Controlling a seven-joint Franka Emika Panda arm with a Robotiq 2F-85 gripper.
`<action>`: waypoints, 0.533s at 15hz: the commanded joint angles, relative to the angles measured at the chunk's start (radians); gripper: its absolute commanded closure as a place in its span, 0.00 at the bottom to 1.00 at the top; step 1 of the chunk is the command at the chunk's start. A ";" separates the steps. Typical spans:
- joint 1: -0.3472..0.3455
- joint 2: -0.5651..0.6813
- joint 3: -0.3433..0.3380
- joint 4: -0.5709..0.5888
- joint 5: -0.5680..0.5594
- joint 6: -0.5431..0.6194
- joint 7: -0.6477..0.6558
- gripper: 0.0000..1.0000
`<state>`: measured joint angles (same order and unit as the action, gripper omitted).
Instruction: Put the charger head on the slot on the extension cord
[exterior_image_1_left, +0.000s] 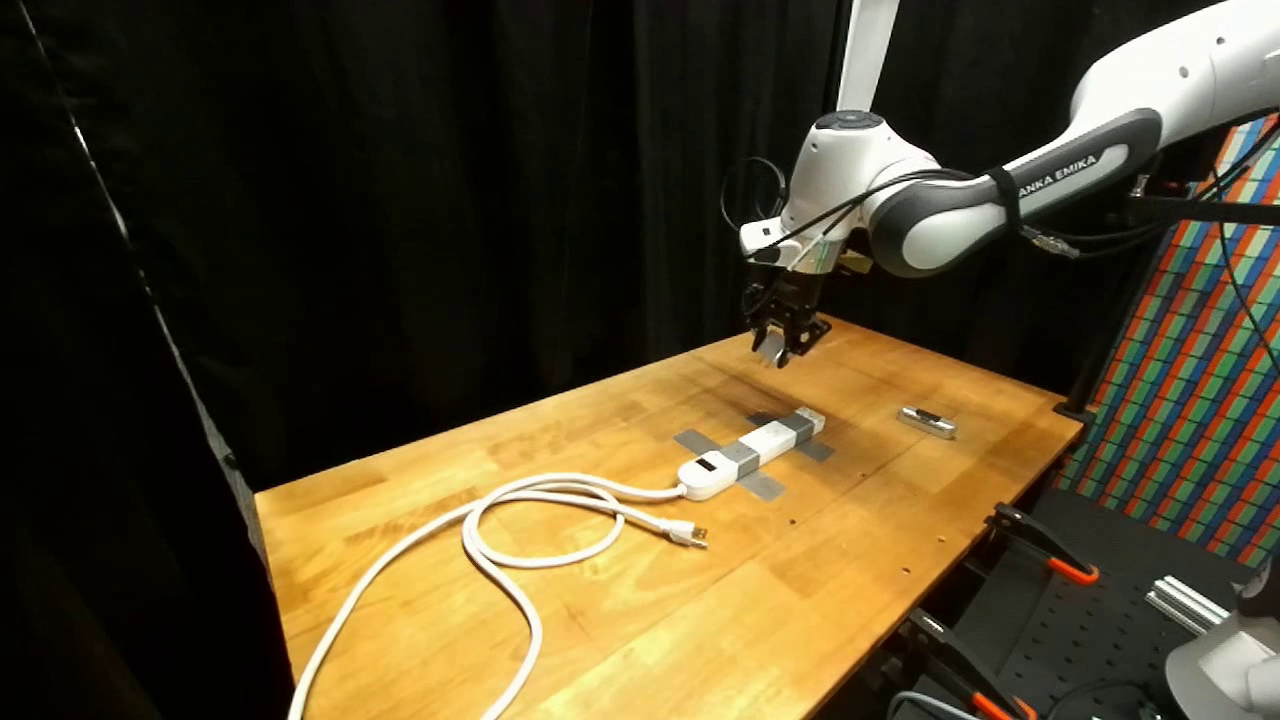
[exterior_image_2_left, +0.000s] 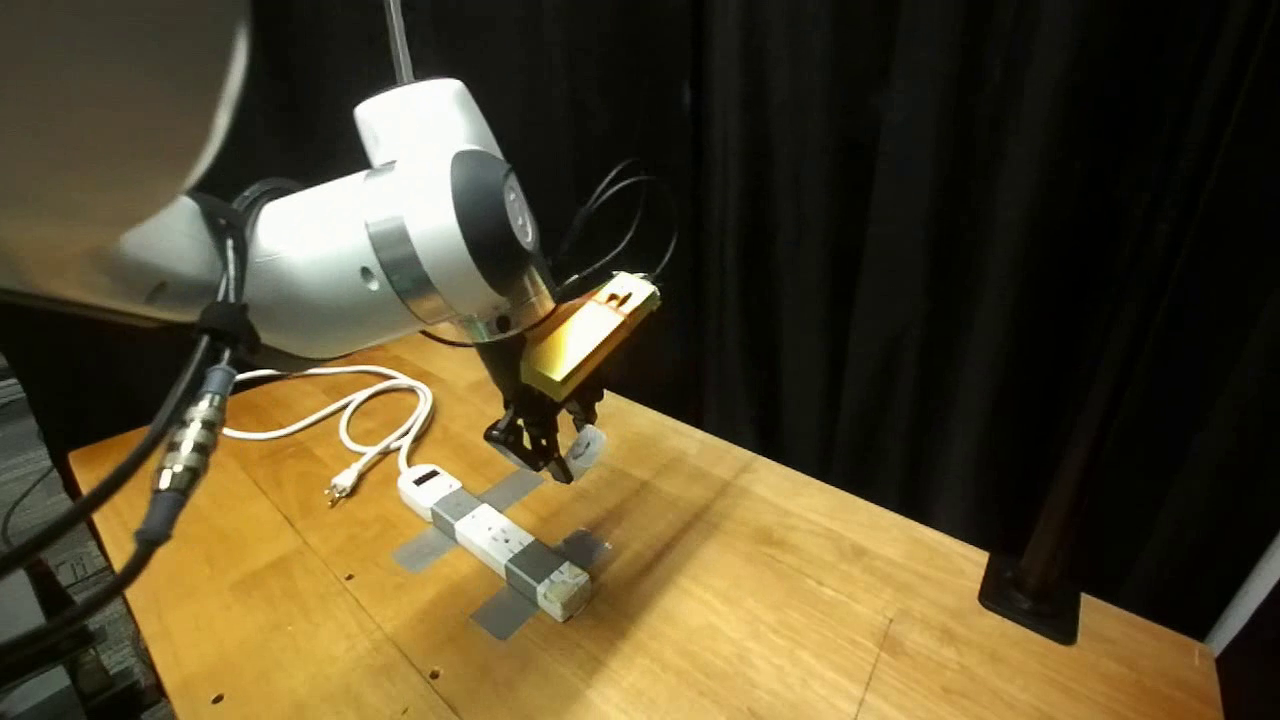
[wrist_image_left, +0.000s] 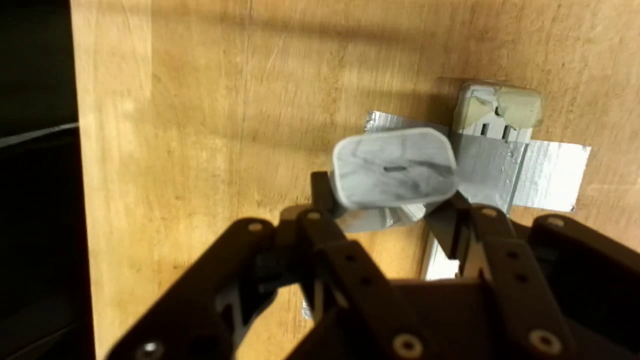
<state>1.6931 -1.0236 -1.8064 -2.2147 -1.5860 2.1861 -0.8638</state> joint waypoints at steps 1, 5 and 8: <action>-0.059 0.091 0.055 -0.111 -0.154 0.000 0.265 0.77; 0.016 0.158 0.067 -0.103 -0.138 -0.168 0.432 0.77; 0.112 0.173 0.037 -0.070 -0.053 -0.339 0.439 0.77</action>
<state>1.7159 -0.9088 -1.7508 -2.3116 -1.7172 1.9749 -0.4614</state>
